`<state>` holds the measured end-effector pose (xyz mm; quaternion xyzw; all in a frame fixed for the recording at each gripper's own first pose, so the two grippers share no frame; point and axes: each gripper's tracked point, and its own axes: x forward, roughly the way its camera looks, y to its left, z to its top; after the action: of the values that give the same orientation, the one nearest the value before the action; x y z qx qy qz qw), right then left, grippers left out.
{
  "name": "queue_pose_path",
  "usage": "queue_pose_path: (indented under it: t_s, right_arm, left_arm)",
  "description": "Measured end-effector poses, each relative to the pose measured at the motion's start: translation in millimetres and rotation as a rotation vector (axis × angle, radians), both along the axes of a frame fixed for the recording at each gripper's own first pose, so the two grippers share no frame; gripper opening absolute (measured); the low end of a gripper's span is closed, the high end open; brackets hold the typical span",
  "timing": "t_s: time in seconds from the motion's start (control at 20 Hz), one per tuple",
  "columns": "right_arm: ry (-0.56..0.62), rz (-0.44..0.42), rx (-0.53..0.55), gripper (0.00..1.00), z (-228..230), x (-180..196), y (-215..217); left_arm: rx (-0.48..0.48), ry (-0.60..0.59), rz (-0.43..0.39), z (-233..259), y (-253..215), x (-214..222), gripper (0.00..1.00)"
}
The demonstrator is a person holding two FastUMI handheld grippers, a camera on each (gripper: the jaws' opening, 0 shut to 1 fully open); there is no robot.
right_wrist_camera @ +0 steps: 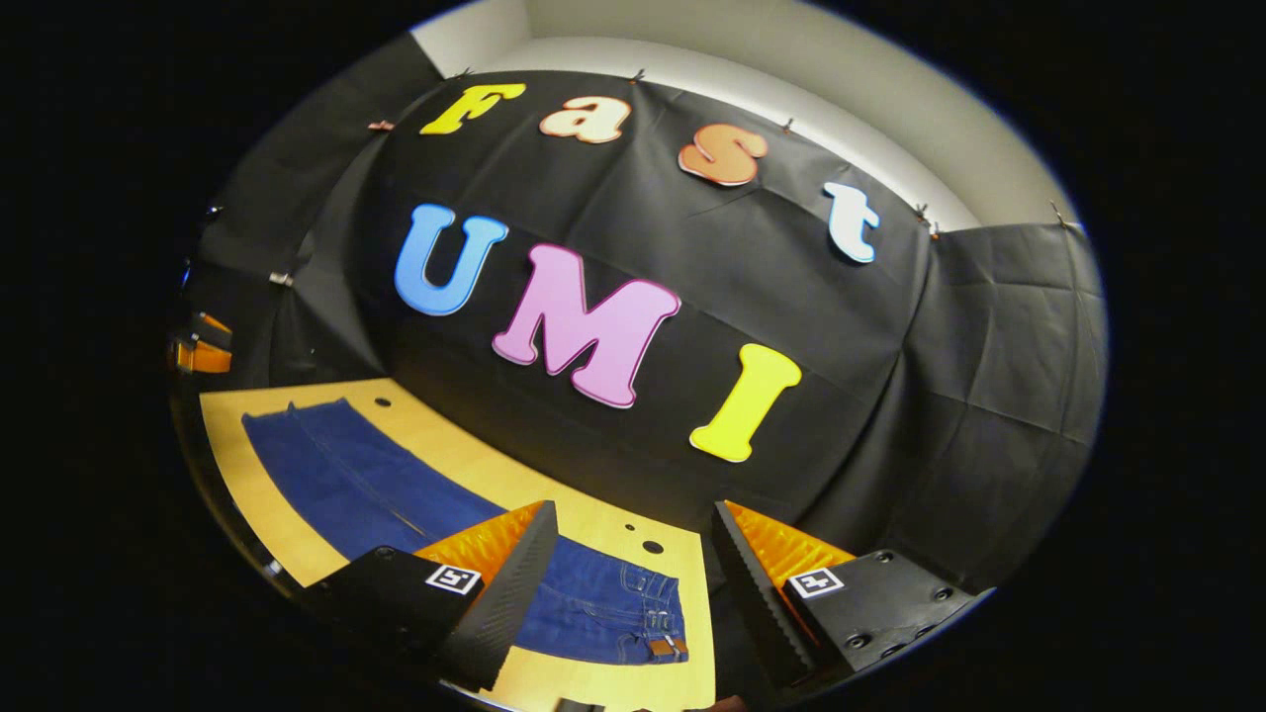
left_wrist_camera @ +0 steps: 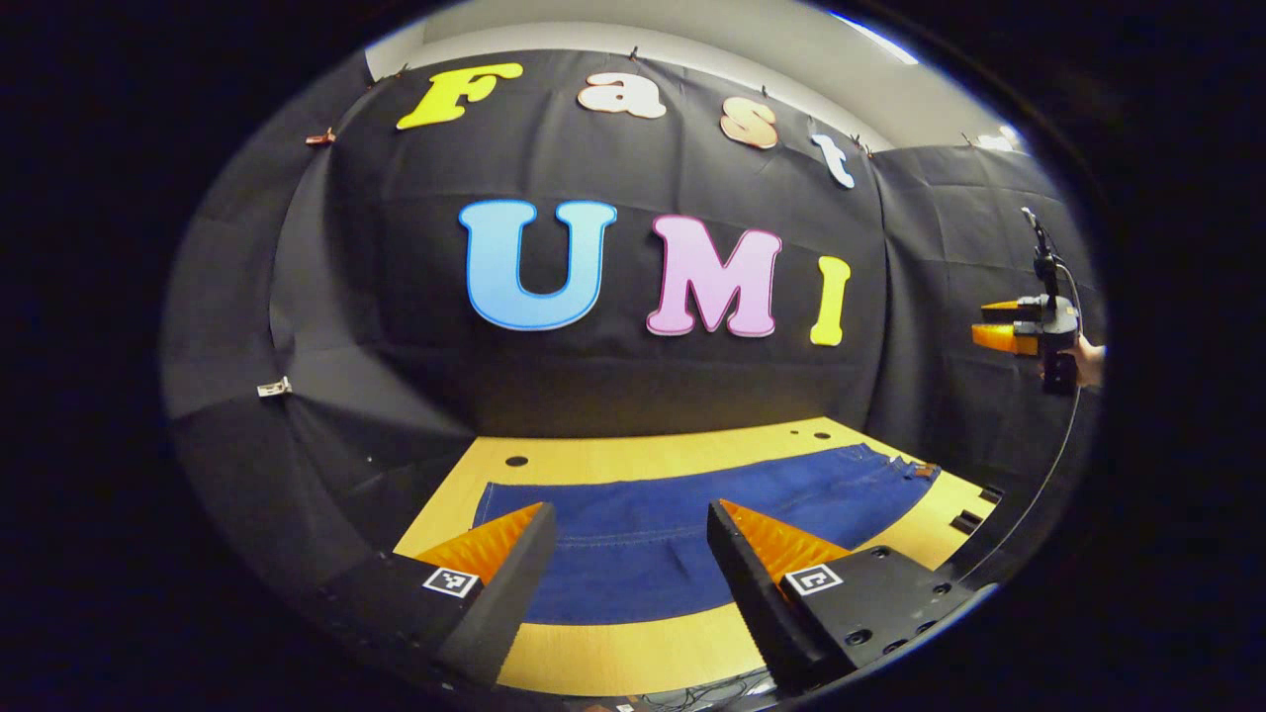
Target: Grasp the waist and the cuffs of the jeans and fold them to make the two legs overlap; first hold the waist and fold one-third of the jeans toward the cuffs, then hold the cuffs and fold the remaining one-third in the same direction to finish folding.
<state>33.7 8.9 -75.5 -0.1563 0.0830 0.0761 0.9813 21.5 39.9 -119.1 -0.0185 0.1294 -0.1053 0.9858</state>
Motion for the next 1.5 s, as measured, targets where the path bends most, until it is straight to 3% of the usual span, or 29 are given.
queue_pose_path:
  t_s: [0.1, 0.25, 0.4, 0.6, 0.75, 0.9, 1.0, 1.05, 1.15, 1.5]
  right_arm:
    - [0.067, 0.078, -0.106, 0.96, -39, 7, -1]
    - [0.150, 0.206, -0.148, 0.96, -92, 23, 12]
    - [0.283, 0.310, -0.214, 0.96, -161, 44, 17]
    - [0.463, 0.409, -0.355, 0.97, -255, 62, -11]
    - [0.600, 0.540, -0.496, 0.97, -318, 52, -33]
    - [0.708, 0.626, -0.557, 0.97, -360, 41, -52]
    - [0.760, 0.644, -0.561, 0.97, -376, 40, -62]
    - [0.773, 0.644, -0.568, 0.97, -381, 41, -67]
    - [0.819, 0.639, -0.551, 0.97, -388, 35, -74]
    - [0.990, 0.645, -0.488, 0.94, -414, 28, -83]
  left_arm:
    - [0.060, 0.076, -0.026, -31, 12, 14, 0.97]
    - [0.177, 0.165, -0.135, -62, 16, 35, 0.97]
    - [0.346, 0.277, -0.313, -105, 16, 49, 0.97]
    - [0.614, 0.479, -0.528, -172, 50, 58, 0.97]
    - [0.799, 0.606, -0.717, -203, 63, 51, 0.98]
    - [0.990, 0.687, -0.947, -230, 82, 37, 0.98]
    - [0.992, 0.717, -1.004, -233, 86, 36, 0.98]
    - [0.987, 0.733, -0.982, -233, 86, 40, 0.95]
    - [0.944, 0.781, -0.960, -233, 88, 39, 0.98]
    - [0.890, 0.908, -1.009, -240, 91, 53, 0.98]
